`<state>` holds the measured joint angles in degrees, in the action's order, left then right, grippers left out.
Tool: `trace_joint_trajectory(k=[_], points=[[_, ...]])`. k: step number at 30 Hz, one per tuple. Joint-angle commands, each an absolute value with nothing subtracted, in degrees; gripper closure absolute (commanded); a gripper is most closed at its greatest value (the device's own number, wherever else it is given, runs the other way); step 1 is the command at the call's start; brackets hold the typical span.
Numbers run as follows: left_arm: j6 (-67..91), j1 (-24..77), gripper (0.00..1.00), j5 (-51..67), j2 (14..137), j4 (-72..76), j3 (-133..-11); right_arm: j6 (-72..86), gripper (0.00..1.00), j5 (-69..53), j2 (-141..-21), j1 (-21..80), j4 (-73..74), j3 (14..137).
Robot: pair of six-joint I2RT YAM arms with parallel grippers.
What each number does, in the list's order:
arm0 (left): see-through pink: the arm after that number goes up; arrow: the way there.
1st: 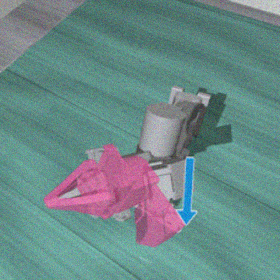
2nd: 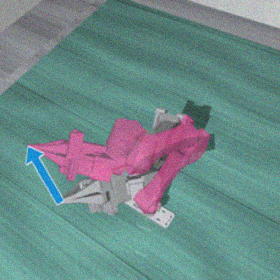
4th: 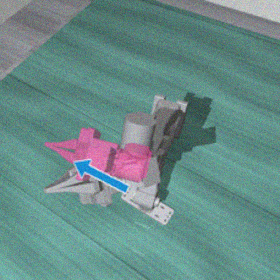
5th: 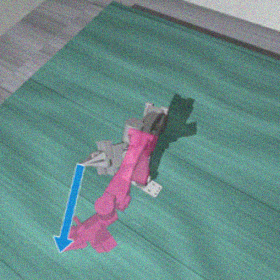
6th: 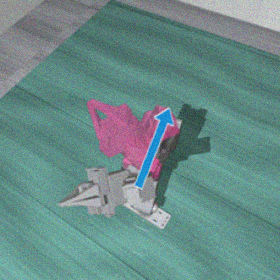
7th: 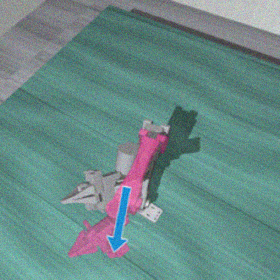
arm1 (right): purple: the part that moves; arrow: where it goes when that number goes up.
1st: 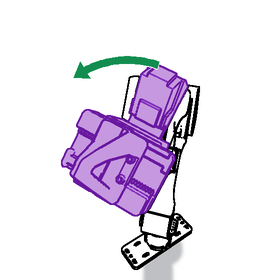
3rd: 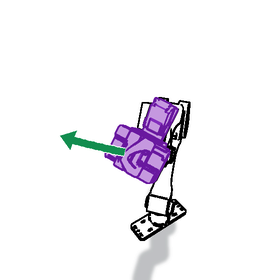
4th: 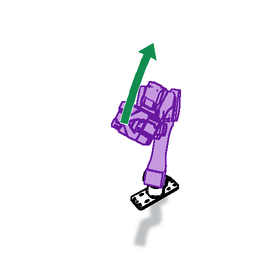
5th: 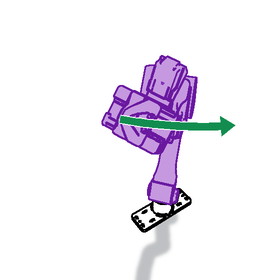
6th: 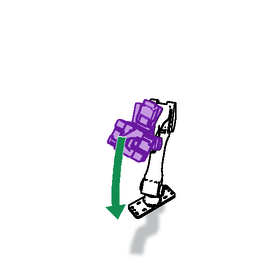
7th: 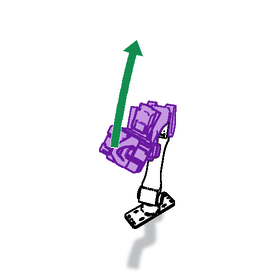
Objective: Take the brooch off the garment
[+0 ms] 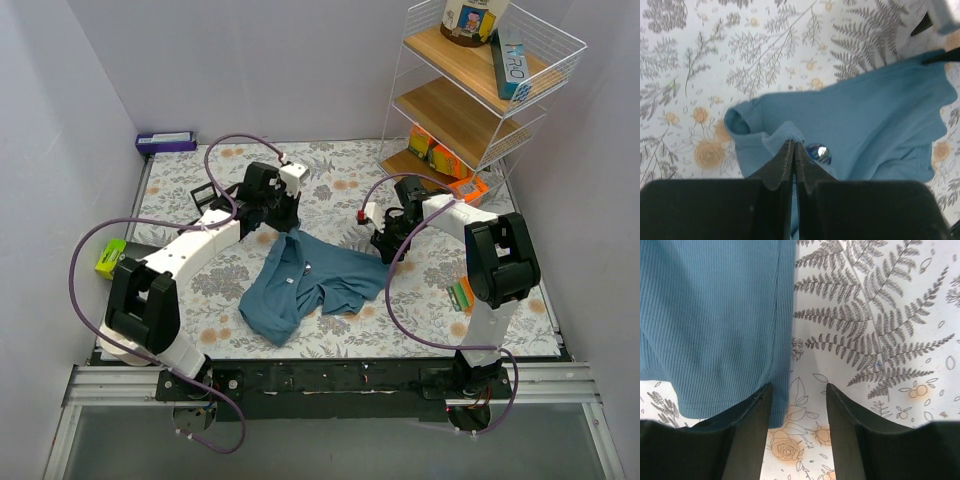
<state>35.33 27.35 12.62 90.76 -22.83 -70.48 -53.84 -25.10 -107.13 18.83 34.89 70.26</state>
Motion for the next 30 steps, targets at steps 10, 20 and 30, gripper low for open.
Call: trace_joint_trajectory(k=[10,20,30], points=[[29.36,24.43,1.00,9.41,79.63,-26.72,-62.14,-53.97,0.46,-23.99,-104.95,19.34,39.29,69.43],[30.76,24.26,1.00,10.28,79.19,-26.10,-61.70,-54.14,0.38,-29.79,-106.26,19.34,47.73,74.80],[29.71,23.56,1.00,9.75,78.22,-26.81,-62.31,-52.21,0.36,-23.75,-106.52,19.60,42.81,72.69]])
